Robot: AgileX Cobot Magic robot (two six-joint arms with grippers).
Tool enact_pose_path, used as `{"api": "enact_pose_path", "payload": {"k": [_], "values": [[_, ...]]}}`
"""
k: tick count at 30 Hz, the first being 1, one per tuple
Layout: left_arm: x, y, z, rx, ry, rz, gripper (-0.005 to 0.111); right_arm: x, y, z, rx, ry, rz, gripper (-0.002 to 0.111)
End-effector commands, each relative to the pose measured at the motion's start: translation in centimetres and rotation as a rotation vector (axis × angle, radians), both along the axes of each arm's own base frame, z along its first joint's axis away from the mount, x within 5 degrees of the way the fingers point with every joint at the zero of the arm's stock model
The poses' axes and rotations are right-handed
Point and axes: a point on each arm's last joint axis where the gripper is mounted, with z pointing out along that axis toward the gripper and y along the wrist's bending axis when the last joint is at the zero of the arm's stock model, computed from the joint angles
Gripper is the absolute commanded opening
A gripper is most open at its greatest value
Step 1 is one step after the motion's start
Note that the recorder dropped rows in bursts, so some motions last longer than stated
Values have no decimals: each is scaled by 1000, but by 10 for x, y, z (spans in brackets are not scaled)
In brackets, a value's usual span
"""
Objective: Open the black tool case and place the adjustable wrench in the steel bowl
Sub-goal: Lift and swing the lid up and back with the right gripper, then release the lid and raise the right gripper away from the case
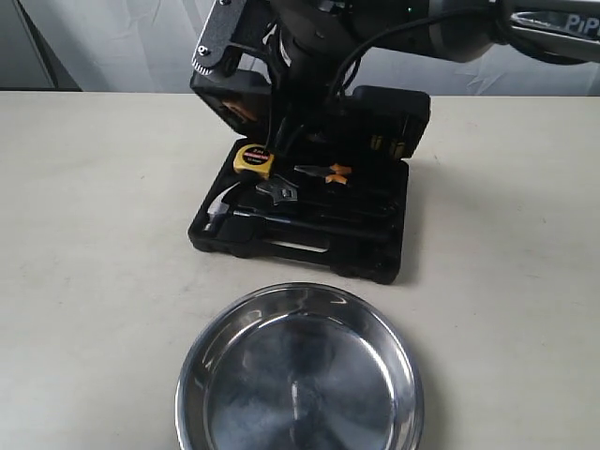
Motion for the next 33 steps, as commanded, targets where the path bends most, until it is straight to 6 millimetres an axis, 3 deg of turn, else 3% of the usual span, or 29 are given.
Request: {"api": "enact_pose_path", "payload": {"k": [1,9,20,33], "values": [[0,0,1,-3,-4,-1,0,9,-10,9,-36,-104,-49,-1],[0,0,1,-3,-4,-1,0,33,-38,11,-31,-150,-127,-1],[0,0,1,-3,-4,-1,0,78,-93,-14,-49,-160,-252,-1],[0,0,1,-3,-4,-1,0,90,-109,0,97,-324,-424,-1]]}}
